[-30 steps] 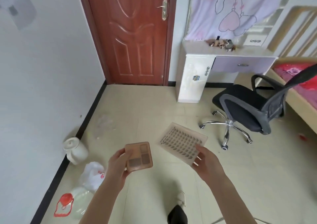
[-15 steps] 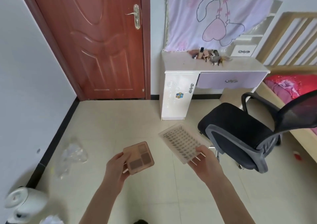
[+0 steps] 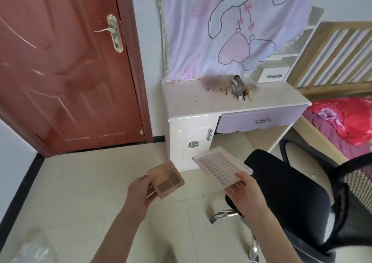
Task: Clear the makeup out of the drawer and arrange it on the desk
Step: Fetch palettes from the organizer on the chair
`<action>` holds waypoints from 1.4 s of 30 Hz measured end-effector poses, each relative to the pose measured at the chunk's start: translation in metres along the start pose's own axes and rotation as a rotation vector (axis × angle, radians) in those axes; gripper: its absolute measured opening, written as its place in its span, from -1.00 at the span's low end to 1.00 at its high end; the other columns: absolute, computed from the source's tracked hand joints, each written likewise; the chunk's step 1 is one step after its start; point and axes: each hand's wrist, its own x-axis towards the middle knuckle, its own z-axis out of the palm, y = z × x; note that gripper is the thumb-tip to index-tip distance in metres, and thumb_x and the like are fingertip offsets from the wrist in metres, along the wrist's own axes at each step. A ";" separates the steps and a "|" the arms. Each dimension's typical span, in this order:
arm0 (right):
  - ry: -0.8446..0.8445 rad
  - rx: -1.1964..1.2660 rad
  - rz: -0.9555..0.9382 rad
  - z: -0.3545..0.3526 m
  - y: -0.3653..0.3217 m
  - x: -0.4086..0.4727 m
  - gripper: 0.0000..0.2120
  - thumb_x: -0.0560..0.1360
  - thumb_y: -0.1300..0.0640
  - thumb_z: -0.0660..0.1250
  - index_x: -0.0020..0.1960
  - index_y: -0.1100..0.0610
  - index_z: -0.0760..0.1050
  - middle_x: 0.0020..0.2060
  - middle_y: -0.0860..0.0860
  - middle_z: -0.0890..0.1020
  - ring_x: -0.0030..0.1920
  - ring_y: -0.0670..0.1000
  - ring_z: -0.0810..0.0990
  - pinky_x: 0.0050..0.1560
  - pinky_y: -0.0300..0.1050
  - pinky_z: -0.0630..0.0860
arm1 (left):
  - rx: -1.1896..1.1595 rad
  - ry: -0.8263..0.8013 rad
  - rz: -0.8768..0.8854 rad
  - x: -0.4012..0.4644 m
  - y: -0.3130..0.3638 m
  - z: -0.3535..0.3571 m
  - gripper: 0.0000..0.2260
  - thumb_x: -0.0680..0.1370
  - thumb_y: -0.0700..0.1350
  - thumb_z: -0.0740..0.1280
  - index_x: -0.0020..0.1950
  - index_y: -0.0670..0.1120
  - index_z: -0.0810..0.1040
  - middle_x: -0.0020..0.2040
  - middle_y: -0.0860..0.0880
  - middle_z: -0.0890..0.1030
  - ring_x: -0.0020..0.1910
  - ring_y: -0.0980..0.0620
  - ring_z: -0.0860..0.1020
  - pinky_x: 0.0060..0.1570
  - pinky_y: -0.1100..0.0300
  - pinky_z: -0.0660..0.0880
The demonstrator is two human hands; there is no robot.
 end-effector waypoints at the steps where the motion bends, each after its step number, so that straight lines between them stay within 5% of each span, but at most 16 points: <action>1: 0.000 0.024 -0.012 0.008 -0.011 0.014 -0.68 0.53 0.30 0.14 0.28 0.30 0.38 0.17 0.24 0.52 0.03 0.17 0.57 -0.07 0.01 0.51 | 0.008 -0.014 0.006 0.017 0.013 0.014 -0.86 0.54 -0.26 0.24 0.06 -0.24 0.53 -0.09 -0.17 0.59 -0.17 -0.07 0.55 -0.18 0.12 0.50; 4: -0.003 0.099 -0.034 0.023 -0.039 0.055 -0.65 0.54 0.28 0.14 0.31 0.29 0.36 0.21 0.24 0.51 0.17 0.20 0.53 0.05 0.04 0.51 | 0.017 -0.072 -0.015 0.062 0.042 0.056 -0.84 0.55 -0.26 0.23 0.09 -0.25 0.53 -0.07 -0.17 0.60 -0.16 -0.08 0.56 -0.10 0.11 0.52; 13: 0.052 0.191 -0.062 0.037 -0.131 0.214 -0.76 0.53 0.29 0.14 0.16 0.23 0.44 0.04 0.19 0.57 0.01 0.13 0.59 -0.10 -0.06 0.62 | 0.016 -0.171 -0.174 0.205 0.065 0.186 -0.78 0.50 -0.37 0.21 0.11 -0.39 0.51 0.05 -0.24 0.61 -0.09 -0.10 0.62 -0.11 0.09 0.59; 17: 0.088 0.200 -0.053 0.033 -0.192 0.312 -0.81 0.52 0.28 0.16 0.10 0.21 0.46 -0.05 0.15 0.58 -0.07 0.10 0.59 -0.21 -0.13 0.64 | 0.014 -0.153 -0.240 0.287 0.071 0.269 -0.75 0.50 -0.37 0.20 0.15 -0.40 0.47 0.10 -0.28 0.58 0.10 -0.24 0.56 0.10 -0.08 0.50; 21: 0.205 0.192 -0.002 0.032 -0.263 0.406 -0.88 0.53 0.29 0.16 -0.03 0.20 0.47 -0.16 0.11 0.56 -0.16 0.06 0.56 -0.15 -0.12 0.55 | 0.041 -0.108 -0.359 0.360 0.080 0.364 -0.91 0.53 -0.35 0.20 -0.05 -0.27 0.49 -0.07 -0.23 0.58 -0.10 -0.14 0.57 -0.12 0.01 0.53; 26: 0.263 0.196 -0.016 0.036 -0.333 0.493 -0.89 0.53 0.32 0.15 -0.10 0.19 0.43 -0.22 0.07 0.52 -0.16 0.02 0.55 -0.11 -0.11 0.50 | 0.034 -0.097 -0.416 0.425 0.090 0.463 -0.87 0.54 -0.39 0.16 -0.11 -0.25 0.47 -0.13 -0.19 0.56 -0.16 -0.06 0.53 -0.30 0.16 0.59; 28: 0.256 0.196 -0.021 0.038 -0.354 0.525 -0.88 0.53 0.34 0.15 -0.07 0.20 0.44 -0.22 0.08 0.53 -0.15 0.02 0.55 -0.09 -0.10 0.52 | 0.016 -0.101 -0.393 0.449 0.093 0.495 -0.85 0.53 -0.43 0.13 -0.10 -0.27 0.47 -0.12 -0.18 0.55 -0.16 -0.05 0.53 -0.26 0.19 0.59; 32: 0.240 0.235 0.003 0.044 -0.382 0.576 -0.86 0.53 0.36 0.14 -0.02 0.23 0.45 -0.20 0.10 0.55 -0.13 0.05 0.57 -0.08 -0.07 0.53 | -0.029 -0.115 -0.362 0.486 0.095 0.545 -0.79 0.55 -0.43 0.09 0.10 -0.30 0.44 -0.06 -0.16 0.53 -0.14 -0.02 0.51 0.16 0.05 0.43; 35: 0.231 0.234 0.033 0.047 -0.392 0.606 -0.82 0.53 0.36 0.16 0.09 0.25 0.43 -0.14 0.11 0.56 -0.10 0.07 0.58 -0.13 -0.07 0.52 | -0.087 -0.081 -0.369 0.506 0.096 0.567 -0.71 0.57 -0.43 0.07 0.26 -0.29 0.37 0.03 -0.21 0.53 -0.09 -0.08 0.51 0.18 -0.01 0.37; 39: 0.205 0.305 0.057 0.052 -0.401 0.627 -0.74 0.54 0.38 0.16 0.21 0.26 0.38 -0.10 0.13 0.57 -0.06 0.08 0.58 -0.04 -0.06 0.53 | -0.081 -0.048 -0.410 0.532 0.093 0.579 -0.65 0.58 -0.41 0.07 0.36 -0.29 0.31 0.33 -0.27 0.41 0.28 -0.18 0.41 0.19 -0.03 0.36; 42: 0.209 0.281 0.062 0.055 -0.405 0.635 -0.73 0.57 0.37 0.13 0.26 0.27 0.35 -0.02 0.15 0.57 -0.02 0.09 0.58 -0.02 -0.03 0.53 | -0.077 0.029 -0.437 0.547 0.093 0.585 -0.65 0.59 -0.37 0.11 0.37 -0.24 0.31 0.32 -0.23 0.43 0.27 -0.14 0.43 0.17 -0.01 0.37</action>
